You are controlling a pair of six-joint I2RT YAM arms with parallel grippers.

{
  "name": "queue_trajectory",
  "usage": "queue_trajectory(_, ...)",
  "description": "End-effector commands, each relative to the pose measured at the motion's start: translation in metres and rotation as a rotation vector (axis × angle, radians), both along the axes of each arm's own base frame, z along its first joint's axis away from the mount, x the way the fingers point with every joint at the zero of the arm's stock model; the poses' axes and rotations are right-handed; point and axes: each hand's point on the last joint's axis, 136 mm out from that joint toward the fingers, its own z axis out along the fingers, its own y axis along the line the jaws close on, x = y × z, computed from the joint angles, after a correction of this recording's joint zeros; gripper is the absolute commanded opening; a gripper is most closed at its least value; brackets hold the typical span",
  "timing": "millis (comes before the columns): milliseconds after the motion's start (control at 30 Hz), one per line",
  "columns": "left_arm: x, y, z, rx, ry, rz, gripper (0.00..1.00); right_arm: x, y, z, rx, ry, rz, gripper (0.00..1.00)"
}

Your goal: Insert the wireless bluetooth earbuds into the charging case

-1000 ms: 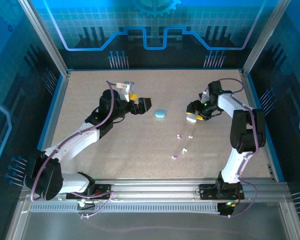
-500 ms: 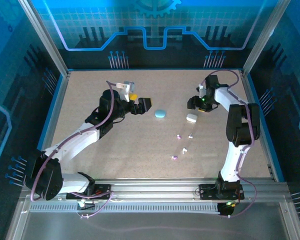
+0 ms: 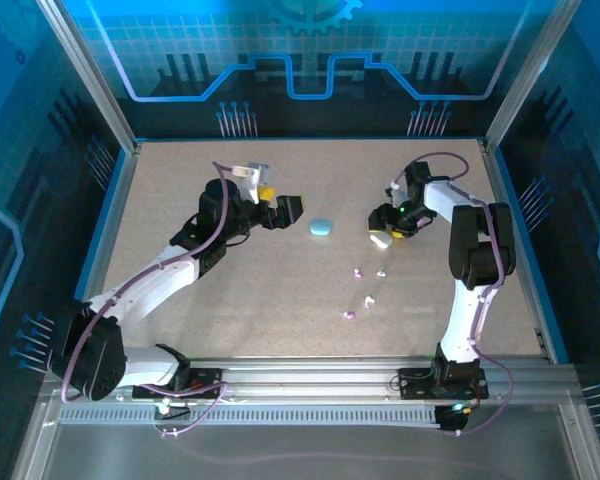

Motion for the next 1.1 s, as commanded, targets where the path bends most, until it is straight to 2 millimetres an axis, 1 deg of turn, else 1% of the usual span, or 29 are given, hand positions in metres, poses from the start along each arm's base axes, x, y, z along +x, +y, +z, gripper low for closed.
queue_trajectory(0, 0.004, -0.002, 0.013, -0.024, -0.009, -0.008, 0.99, -0.014, 0.012, 0.01, -0.029, -0.006, 0.026, 0.66)
queue_trajectory(67, 0.004, -0.002, 0.012, -0.023, -0.006, -0.01, 0.99, -0.02, 0.013, 0.008, -0.078, -0.008, 0.04, 0.67)
queue_trajectory(167, 0.004, -0.002, 0.011, -0.02, -0.006, -0.008, 0.99, -0.023, 0.009, 0.005, -0.189, -0.026, 0.054, 0.67)
queue_trajectory(367, 0.005, -0.002, 0.009, -0.018, -0.001, -0.005, 0.99, -0.027, 0.006, -0.002, -0.389, -0.036, 0.127, 0.68)
queue_trajectory(467, 0.005, -0.001, 0.01, -0.015, -0.003, -0.002, 0.99, -0.028, 0.003, -0.007, -0.468, -0.032, 0.136, 0.66)
queue_trajectory(800, 0.005, 0.0, 0.009, -0.013, -0.001, 0.003, 0.99, -0.034, 0.01, -0.008, -0.457, -0.023, 0.147, 0.58)
queue_trajectory(967, 0.006, 0.001, 0.009, -0.012, -0.002, 0.009, 0.99, -0.035, 0.01, -0.016, -0.463, -0.01, 0.149, 0.57)
queue_trajectory(1067, 0.007, 0.003, 0.009, -0.013, -0.004, 0.023, 0.99, -0.035, 0.011, -0.02, -0.459, 0.0, 0.151, 0.53)
